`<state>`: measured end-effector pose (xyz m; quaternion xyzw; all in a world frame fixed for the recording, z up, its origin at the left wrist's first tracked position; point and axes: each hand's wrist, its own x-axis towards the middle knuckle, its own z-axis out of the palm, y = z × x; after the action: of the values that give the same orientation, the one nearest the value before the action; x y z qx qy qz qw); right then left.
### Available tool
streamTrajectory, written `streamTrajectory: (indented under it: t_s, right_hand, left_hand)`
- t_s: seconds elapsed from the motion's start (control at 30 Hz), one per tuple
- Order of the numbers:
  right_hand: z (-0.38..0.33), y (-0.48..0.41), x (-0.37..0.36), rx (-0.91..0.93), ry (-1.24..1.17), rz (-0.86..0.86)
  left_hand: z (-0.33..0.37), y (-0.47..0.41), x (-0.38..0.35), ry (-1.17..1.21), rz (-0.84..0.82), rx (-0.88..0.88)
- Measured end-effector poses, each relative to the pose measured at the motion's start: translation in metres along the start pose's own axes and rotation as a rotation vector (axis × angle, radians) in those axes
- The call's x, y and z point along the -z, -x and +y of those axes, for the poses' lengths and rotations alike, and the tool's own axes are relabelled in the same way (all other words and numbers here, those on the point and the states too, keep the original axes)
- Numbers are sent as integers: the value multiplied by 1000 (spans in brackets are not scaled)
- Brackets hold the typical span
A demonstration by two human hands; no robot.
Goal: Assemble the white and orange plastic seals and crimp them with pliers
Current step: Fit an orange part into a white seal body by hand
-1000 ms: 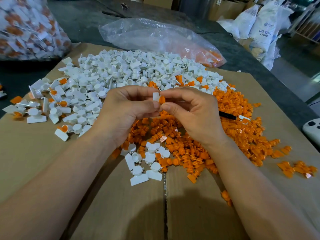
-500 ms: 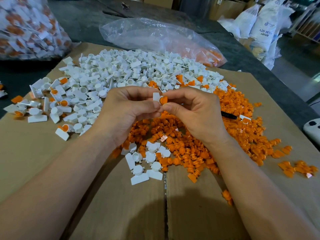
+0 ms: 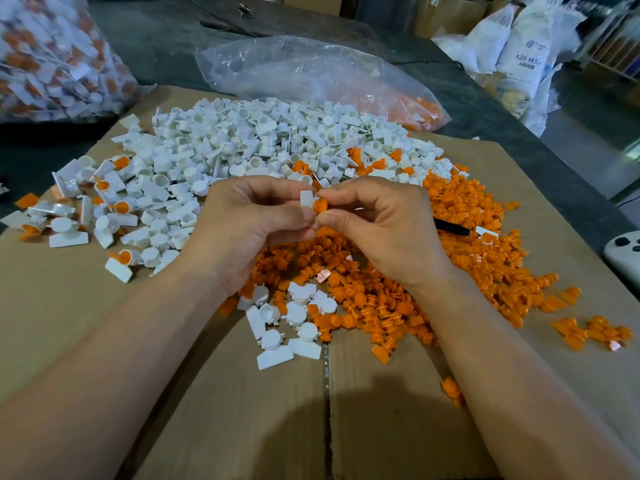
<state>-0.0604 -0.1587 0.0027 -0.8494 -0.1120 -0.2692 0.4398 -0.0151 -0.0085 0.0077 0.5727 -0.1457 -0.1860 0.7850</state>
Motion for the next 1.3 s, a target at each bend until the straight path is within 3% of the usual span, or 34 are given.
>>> streamTrajectory:
  t_s: [0.4,0.7,1.0,1.3]
  right_hand:
    - [-1,0,-2,165,153,40]
    - [-4,2,-1,41,43,1]
    - [-3,2,-3,44,55,-24]
    - [-5,2,-1,-36,-56,-37]
  left_hand:
    - [-1,-1,0,-68,62,-30]
    - [1,-1,0,-57,47,4]
    - [0,-1,3,-167,-20,66]
    - [2,0,3,-82,-18,62]
